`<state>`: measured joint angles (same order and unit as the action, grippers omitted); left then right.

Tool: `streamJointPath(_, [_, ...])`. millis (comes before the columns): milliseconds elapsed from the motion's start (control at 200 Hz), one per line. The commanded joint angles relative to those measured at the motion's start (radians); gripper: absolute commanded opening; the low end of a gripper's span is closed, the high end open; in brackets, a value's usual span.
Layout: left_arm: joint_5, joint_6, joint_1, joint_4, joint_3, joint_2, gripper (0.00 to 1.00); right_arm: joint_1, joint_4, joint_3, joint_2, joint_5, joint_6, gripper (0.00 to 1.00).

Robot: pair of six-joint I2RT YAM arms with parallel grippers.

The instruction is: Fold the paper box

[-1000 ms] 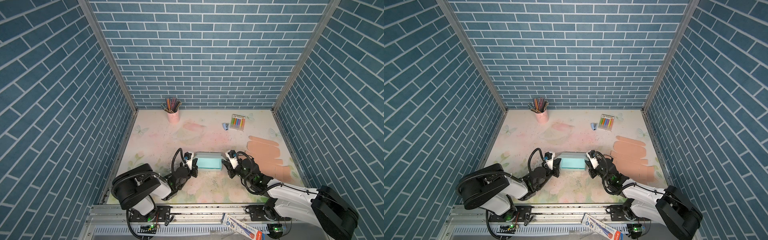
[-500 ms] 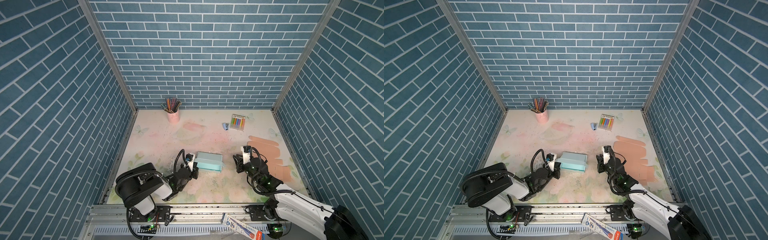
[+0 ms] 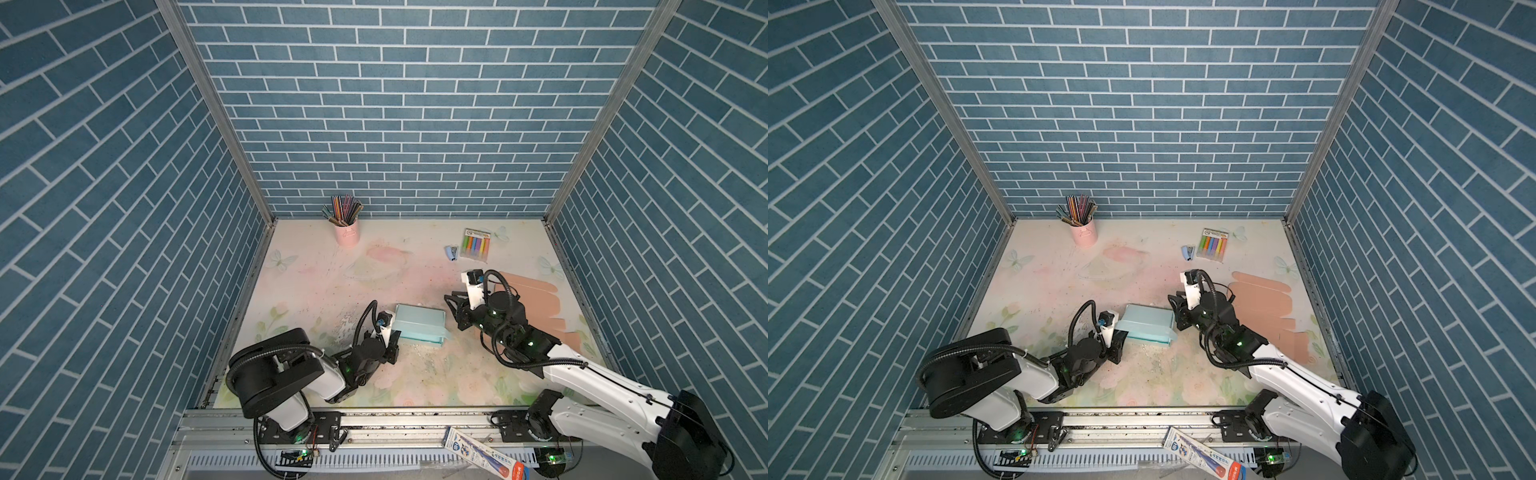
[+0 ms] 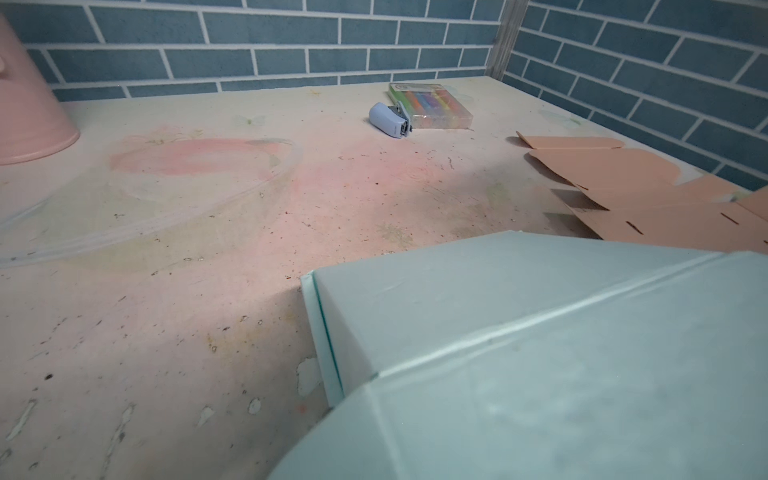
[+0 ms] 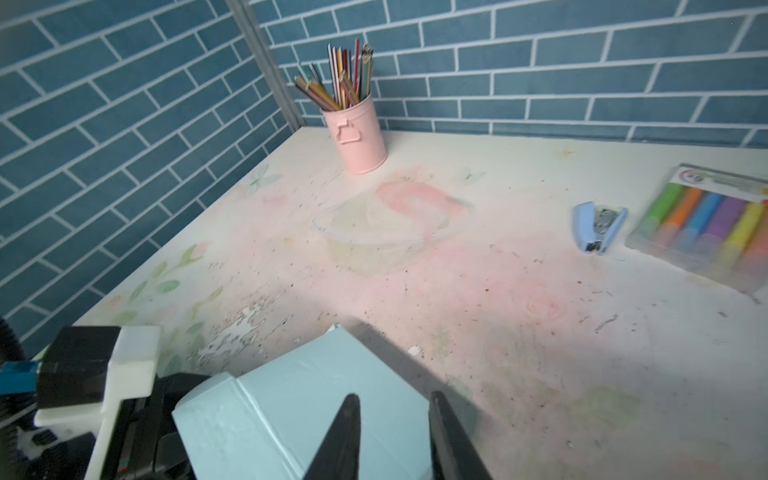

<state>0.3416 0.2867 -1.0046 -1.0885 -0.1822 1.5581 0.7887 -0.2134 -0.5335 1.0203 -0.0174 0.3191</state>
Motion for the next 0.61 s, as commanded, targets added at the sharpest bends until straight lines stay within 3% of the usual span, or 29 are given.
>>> streamJointPath(0, [-0.009, 0.018, -0.015, 0.117, -0.014, -0.057, 0.41, 0.033, -0.023, -0.027, 0.052, 0.021, -0.029, 0.30])
streamJointPath(160, [-0.010, 0.058, -0.046, 0.340, -0.028, -0.166, 0.64, 0.061, -0.047, -0.030, 0.117, 0.016, -0.031, 0.29])
streamJointPath(295, [0.012, 0.160, -0.062, 0.767, -0.139, -0.285, 0.78, 0.078, -0.052, -0.041, 0.168, 0.008, -0.035, 0.29])
streamJointPath(405, [-0.019, 0.246, -0.093, 1.001, -0.190, -0.379, 0.88, 0.081, -0.066, -0.038, 0.198, 0.010, -0.029, 0.29])
streamJointPath(600, [-0.158, 0.248, -0.144, 1.133, -0.222, -0.569, 0.89, 0.089, -0.067, -0.043, 0.240, 0.010, -0.032, 0.29])
